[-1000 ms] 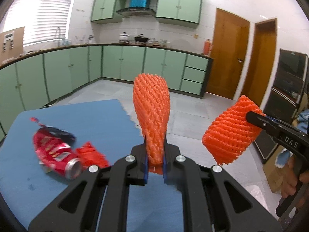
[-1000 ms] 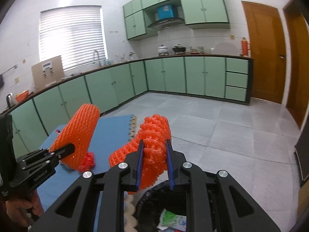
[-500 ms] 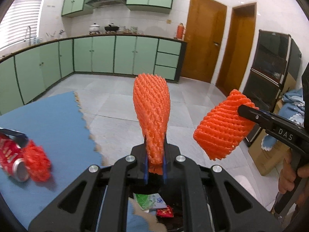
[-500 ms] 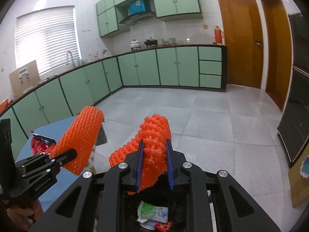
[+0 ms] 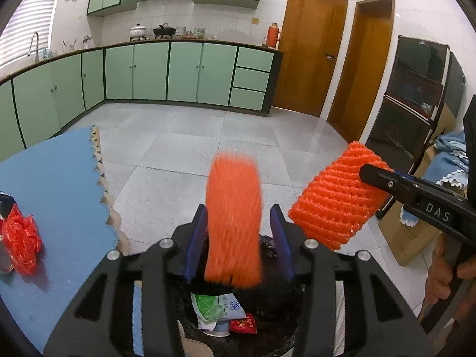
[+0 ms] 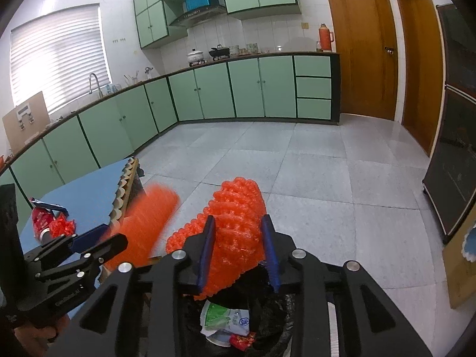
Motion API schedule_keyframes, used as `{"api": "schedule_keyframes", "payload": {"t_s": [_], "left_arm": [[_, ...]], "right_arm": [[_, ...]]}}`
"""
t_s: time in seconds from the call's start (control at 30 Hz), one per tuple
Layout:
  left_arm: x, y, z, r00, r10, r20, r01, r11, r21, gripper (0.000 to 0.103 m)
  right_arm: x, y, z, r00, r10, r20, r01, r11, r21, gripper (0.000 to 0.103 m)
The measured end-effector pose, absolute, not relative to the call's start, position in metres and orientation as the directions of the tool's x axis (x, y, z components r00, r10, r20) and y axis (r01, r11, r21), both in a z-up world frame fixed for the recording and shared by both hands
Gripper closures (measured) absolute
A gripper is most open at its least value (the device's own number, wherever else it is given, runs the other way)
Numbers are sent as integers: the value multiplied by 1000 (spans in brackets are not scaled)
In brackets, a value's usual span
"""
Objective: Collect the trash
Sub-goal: 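Carry both orange foam nets over the black bin and open both tools, then return both tools to the table and grasp the red plastic bag with the right tool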
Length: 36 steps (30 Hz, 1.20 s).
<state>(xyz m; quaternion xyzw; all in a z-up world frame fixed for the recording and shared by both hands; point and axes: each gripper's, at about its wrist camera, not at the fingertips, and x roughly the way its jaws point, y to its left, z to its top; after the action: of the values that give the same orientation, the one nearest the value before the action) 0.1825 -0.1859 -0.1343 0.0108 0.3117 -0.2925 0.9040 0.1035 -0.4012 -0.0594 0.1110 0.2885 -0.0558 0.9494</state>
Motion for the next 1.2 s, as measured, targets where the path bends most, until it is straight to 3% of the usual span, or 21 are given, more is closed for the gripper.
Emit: {"api": "schedule_keyframes", "payload": {"t_s": [0.2,0.3,0.43,0.57,0.83,0.93,1.2], "left_arm": [[185,-183,-134,641,-515,-569,516,838,-178,55],[185,-178,-130,650,-513,-560,507,842,-182,55],[184,-174,-123,665,-505,-550,497,849,-178,53],[180,-166,-114,686,-490,-538,481,860,-171,47],[171,-112,-89,775,-400,-489,388,912,-131,25],[168,-84,-80,813,-342,-471,328,938,-116,16],[163,14,-72,871,-143,-469,122,990,-73,15]], "right_arm": [[103,-408,-64,823,-39,-567,181,963,198,64],[101,-409,-65,823,-38,-566,179,964,195,56],[101,-410,-63,824,-33,-565,178,963,203,55],[99,-409,-57,830,-29,-557,175,962,210,50],[90,-388,-34,868,-46,-494,167,965,202,14],[91,-373,-27,885,-19,-464,136,966,218,6],[116,-306,-22,895,112,-432,-17,976,217,6]]}}
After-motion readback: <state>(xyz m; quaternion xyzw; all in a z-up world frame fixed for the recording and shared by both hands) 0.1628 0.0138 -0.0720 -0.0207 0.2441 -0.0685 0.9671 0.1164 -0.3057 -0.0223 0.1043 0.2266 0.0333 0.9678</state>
